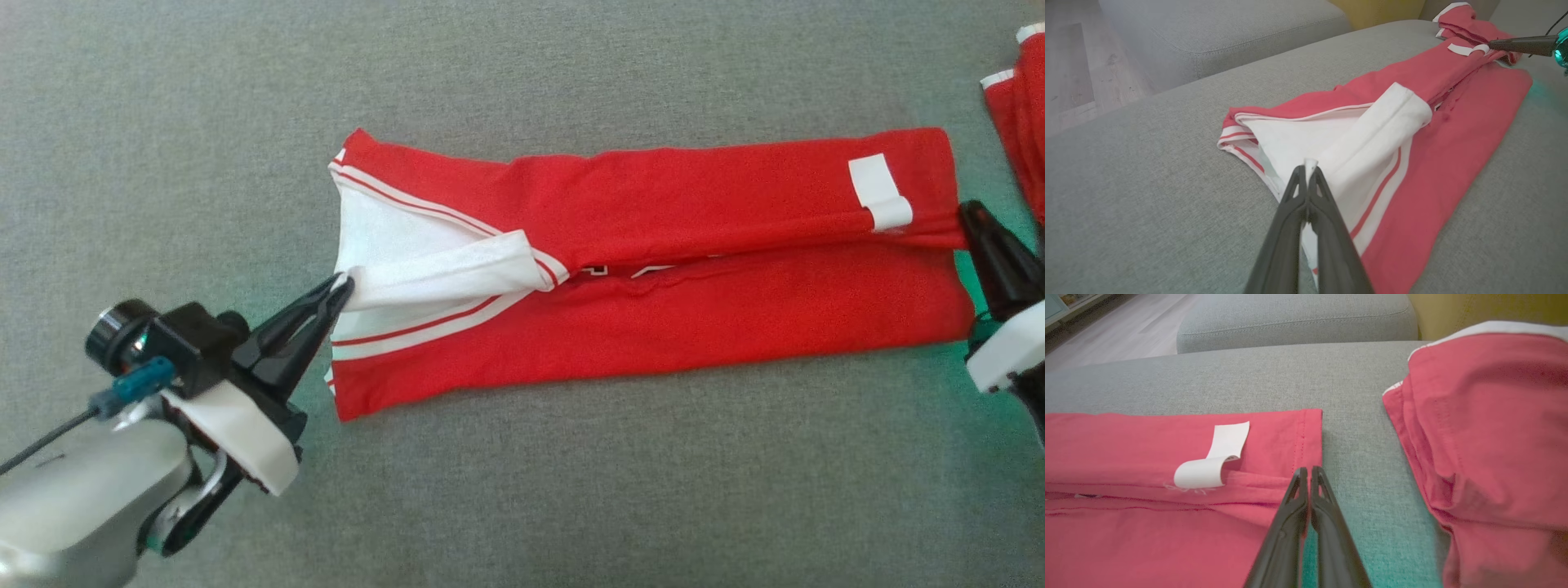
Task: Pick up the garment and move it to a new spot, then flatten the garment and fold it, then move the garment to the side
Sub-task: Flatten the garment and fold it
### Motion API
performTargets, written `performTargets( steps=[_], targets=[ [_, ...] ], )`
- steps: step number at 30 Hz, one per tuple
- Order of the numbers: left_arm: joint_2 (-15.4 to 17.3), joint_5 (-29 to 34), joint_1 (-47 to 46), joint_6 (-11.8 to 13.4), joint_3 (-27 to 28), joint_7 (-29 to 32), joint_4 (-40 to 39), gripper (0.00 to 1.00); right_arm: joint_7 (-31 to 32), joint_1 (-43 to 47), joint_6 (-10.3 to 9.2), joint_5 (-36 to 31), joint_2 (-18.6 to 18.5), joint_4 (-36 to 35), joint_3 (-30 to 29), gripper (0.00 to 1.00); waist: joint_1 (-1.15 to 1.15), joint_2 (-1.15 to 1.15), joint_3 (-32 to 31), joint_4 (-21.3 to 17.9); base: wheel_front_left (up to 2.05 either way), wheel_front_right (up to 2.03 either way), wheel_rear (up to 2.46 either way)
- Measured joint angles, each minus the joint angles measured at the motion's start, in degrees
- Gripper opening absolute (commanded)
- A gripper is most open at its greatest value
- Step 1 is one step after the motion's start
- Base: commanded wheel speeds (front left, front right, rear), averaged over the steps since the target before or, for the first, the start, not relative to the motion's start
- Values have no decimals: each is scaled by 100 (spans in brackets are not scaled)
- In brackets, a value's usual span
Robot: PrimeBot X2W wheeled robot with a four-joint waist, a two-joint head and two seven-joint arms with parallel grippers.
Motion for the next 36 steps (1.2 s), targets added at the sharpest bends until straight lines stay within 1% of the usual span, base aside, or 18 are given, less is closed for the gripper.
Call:
performTargets(
  steps=[2,3,4,5,6,7,9,12,13,16,20,23,25,28,30,32,36],
  targets=[
    [-89,-13,37,-1,-1,-42,104,0,88,68,0,0,7,-31,-14,1,0,0,9,-3,0,0,0],
    [-136,-13,40,0,1,-46,170,0,102,85,0,-7,11,-41,-25,24,0,0,12,-6,0,0,0],
    [-185,-13,40,1,10,-49,236,18,155,97,-1,-18,24,-66,-46,51,0,0,13,-9,0,0,0],
    [-245,-13,41,7,31,-87,298,53,181,107,-1,-18,51,-80,-76,100,0,0,11,-13,0,0,0],
    [-245,-13,41,7,31,-87,298,82,181,107,-1,-18,51,-80,-76,100,0,0,11,-13,0,0,0],
    [-311,-13,46,36,60,-112,354,100,183,118,-1,-21,93,-94,-140,100,0,0,6,-17,0,0,0],
    [-475,-13,110,160,216,-160,449,100,132,147,-1,-51,168,-100,-242,100,1,0,-21,-18,0,0,0],
    [-743,-14,346,555,581,-200,645,100,-93,246,-1,-52,325,-62,-546,100,1,0,-102,-9,0,0,0],
    [-858,-2,467,721,811,-200,684,100,-222,314,-1,-53,413,-23,-699,100,0,0,-138,0,0,0,0],
    [-1301,286,901,1073,1697,-203,661,100,-570,582,-1,-79,767,76,-1082,100,0,0,-251,60,0,0,0],
    [-1917,975,1756,1383,2874,-218,517,100,-792,947,-1,-185,1255,164,-1354,100,0,0,-434,180,0,0,0],
    [-2382,1516,2532,1516,3690,-218,400,100,-838,1014,-1,-266,1455,341,-1586,100,-1,0,-566,281,0,0,0],
    [-2717,1909,2983,1518,4134,-218,272,100,-872,999,-1,-354,1524,494,-1770,100,0,0,-641,365,0,0,0],
    [-3178,2547,3459,1481,4655,-218,96,100,-873,959,-1,-450,1618,827,-2068,100,0,0,-740,522,0,0,0],
    [-3435,2914,3684,1373,4942,-219,-22,100,-862,935,-1,-554,1645,1055,-2208,100,0,0,-803,638,0,0,0],
    [-3643,3237,3861,1213,5097,-220,-73,100,-766,882,-1,-657,1669,1281,-2316,100,-1,0,-862,756,0,0,0],
    [-4007,3607,4134,888,5382,-226,-55,100,-475,735,-1,-777,1755,1653,-2387,100,0,0,-952,966,0,0,0]
  ],
)
